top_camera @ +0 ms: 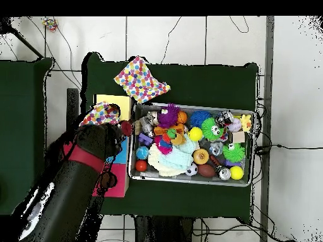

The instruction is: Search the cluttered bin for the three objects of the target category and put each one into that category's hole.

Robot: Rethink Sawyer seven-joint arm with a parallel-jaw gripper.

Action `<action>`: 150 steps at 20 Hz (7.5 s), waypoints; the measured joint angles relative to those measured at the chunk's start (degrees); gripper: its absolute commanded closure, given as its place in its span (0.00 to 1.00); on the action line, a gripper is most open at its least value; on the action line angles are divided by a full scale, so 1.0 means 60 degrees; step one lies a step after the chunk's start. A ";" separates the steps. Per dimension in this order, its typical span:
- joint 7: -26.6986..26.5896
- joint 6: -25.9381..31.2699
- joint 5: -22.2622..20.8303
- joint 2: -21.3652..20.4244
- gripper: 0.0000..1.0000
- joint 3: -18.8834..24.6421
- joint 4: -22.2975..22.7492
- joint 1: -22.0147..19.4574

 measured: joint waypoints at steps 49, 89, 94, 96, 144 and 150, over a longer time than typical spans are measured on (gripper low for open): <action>0.1283 0.2206 0.6881 -0.0464 1.00 0.3318 0.1747 -0.0183; 0.1287 0.5103 0.5887 0.0353 1.00 0.1273 -0.2755 -0.2050; 0.1287 0.5103 0.5640 -0.0014 1.00 0.1324 -0.2539 -0.2199; 0.1287 0.5103 0.5514 -0.0157 1.00 0.1323 -0.2441 -0.2265; 0.1289 0.3453 0.3872 0.0514 1.00 0.0810 -0.1722 -0.1553; 0.1295 0.3514 0.3862 0.0852 1.00 0.0486 -0.2066 -0.1449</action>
